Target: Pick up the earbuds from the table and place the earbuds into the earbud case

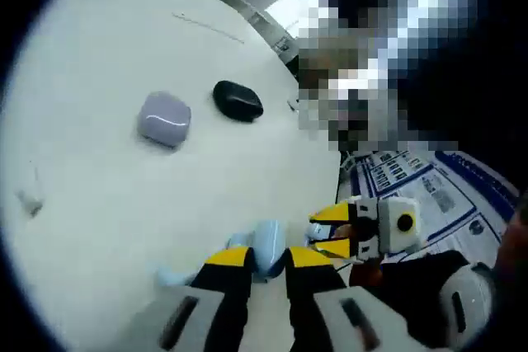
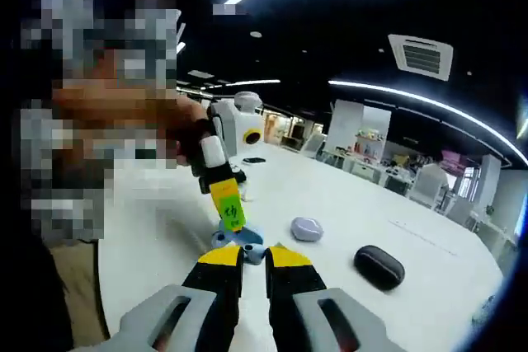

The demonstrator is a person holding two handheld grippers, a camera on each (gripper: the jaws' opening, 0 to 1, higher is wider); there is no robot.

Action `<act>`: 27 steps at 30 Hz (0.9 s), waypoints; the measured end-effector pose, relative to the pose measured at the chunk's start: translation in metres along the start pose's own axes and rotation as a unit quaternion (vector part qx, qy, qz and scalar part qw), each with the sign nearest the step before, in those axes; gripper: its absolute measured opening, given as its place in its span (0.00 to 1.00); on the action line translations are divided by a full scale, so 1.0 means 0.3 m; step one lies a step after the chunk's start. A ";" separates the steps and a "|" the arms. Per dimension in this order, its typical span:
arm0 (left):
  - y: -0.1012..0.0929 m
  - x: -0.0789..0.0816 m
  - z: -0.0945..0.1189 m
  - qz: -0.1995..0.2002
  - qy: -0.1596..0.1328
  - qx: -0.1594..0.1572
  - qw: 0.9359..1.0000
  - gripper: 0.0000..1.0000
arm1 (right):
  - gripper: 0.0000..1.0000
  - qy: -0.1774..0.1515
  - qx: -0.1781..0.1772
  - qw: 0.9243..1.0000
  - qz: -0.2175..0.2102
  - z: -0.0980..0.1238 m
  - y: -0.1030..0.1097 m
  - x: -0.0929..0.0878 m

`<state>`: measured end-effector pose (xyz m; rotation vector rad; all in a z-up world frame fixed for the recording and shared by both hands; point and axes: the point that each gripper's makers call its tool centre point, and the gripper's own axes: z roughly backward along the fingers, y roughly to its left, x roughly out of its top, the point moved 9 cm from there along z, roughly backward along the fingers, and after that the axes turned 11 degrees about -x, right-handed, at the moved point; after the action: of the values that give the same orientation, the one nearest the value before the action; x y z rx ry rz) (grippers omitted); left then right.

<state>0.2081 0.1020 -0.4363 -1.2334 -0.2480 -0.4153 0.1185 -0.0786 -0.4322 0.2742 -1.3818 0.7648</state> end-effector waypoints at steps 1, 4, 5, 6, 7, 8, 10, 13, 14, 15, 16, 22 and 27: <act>0.004 0.004 0.005 -0.001 -0.005 0.000 1.000 0.18 | 0.10 -0.004 -0.003 1.000 -0.013 -0.001 -0.008 -0.005; 0.009 0.010 0.019 -0.005 -0.027 0.002 1.000 0.18 | 0.10 -0.024 -0.017 0.999 -0.029 -0.012 -0.035 0.002; 0.012 0.012 0.023 -0.004 -0.037 -0.001 0.999 0.18 | 0.10 -0.029 -0.023 0.999 -0.023 -0.022 -0.041 0.010; 0.013 0.011 0.026 -0.003 -0.045 -0.004 0.999 0.18 | 0.10 -0.047 -0.023 0.999 -0.010 -0.041 -0.047 0.027; 0.018 0.009 0.030 0.000 -0.052 -0.009 0.999 0.17 | 0.10 -0.052 -0.017 0.998 -0.004 -0.050 -0.046 0.034; 0.027 0.006 0.033 0.006 -0.060 -0.014 0.998 0.16 | 0.10 -0.049 -0.017 0.999 0.008 -0.064 -0.045 0.040; 0.047 -0.002 0.038 0.018 -0.077 -0.025 0.997 0.14 | 0.10 -0.043 -0.017 0.998 0.031 -0.091 -0.044 0.053; 0.080 -0.012 0.048 0.031 -0.094 -0.032 0.995 0.14 | 0.10 -0.024 -0.016 0.997 0.066 -0.126 -0.037 0.053; 0.084 -0.015 0.052 0.029 -0.095 -0.029 0.995 0.14 | 0.10 -0.024 -0.022 0.998 0.061 -0.127 -0.041 0.049; 0.081 -0.015 0.060 0.019 -0.101 -0.027 0.994 0.14 | 0.10 -0.021 -0.024 0.998 0.056 -0.126 -0.047 0.041; 0.078 -0.012 0.063 0.012 -0.107 -0.028 0.994 0.14 | 0.10 -0.018 -0.034 0.998 0.045 -0.114 -0.062 0.031; -0.079 -0.038 0.079 -0.310 -0.088 0.063 0.944 0.37 | 0.10 0.043 -0.060 0.997 -0.010 -0.036 -0.131 -0.071; -0.163 -0.132 0.007 -0.598 -0.013 0.227 0.768 0.43 | 0.10 0.044 -0.066 0.997 -0.012 0.000 -0.114 -0.094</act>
<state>0.1513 0.0976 -0.4094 -0.4476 -1.1151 -1.3495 0.1400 -0.1129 -0.4503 0.1514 -1.3362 0.6556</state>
